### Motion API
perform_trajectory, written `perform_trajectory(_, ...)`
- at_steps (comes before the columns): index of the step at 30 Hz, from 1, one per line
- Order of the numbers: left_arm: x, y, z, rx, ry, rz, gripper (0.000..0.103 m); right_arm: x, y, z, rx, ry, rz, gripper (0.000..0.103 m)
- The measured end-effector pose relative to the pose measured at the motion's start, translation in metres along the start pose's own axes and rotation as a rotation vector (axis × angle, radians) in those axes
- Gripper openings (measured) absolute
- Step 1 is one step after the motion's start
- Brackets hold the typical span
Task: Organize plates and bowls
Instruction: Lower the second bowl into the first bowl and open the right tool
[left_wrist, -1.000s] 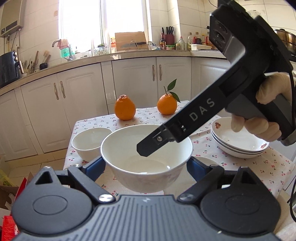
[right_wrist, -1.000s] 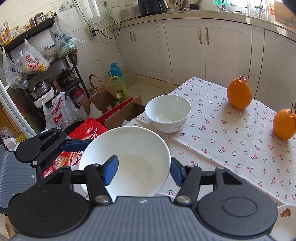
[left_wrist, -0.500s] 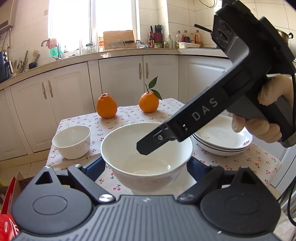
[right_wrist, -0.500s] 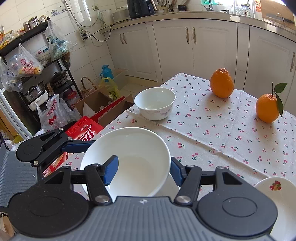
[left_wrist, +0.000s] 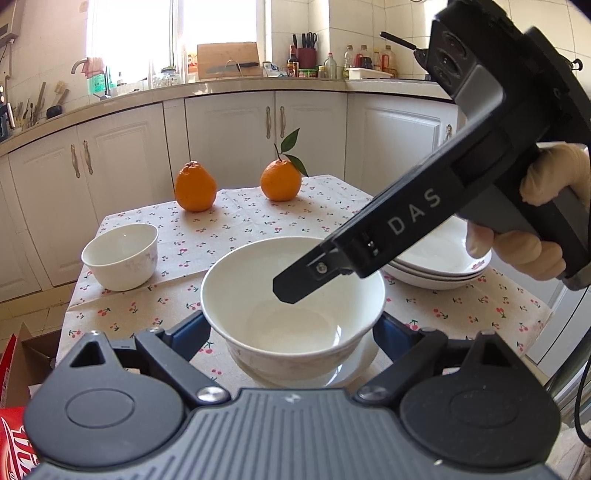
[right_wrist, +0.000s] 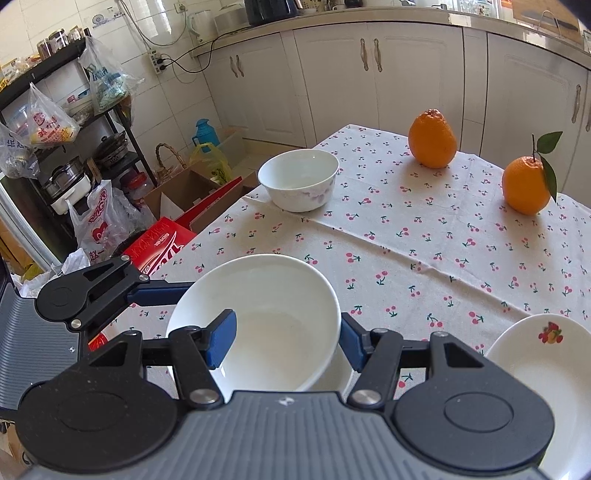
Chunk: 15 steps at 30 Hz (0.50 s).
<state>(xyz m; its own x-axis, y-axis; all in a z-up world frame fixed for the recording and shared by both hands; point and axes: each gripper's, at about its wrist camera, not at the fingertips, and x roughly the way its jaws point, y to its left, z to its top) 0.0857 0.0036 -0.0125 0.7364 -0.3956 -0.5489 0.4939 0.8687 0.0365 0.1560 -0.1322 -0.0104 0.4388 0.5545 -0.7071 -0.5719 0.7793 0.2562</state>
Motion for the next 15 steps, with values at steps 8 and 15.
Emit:
perform_trajectory(8, 0.005, -0.0031, -0.0026, -0.001, 0.018, -0.016, 0.094, 0.0004, -0.0032, -0.005, 0.013, 0.015, -0.004, 0.065)
perform_trajectory(15, 0.0076, -0.0023, -0.0031, -0.005, 0.029, -0.022, 0.094, 0.003, -0.0042, -0.007, 0.014, 0.024, -0.009, 0.065)
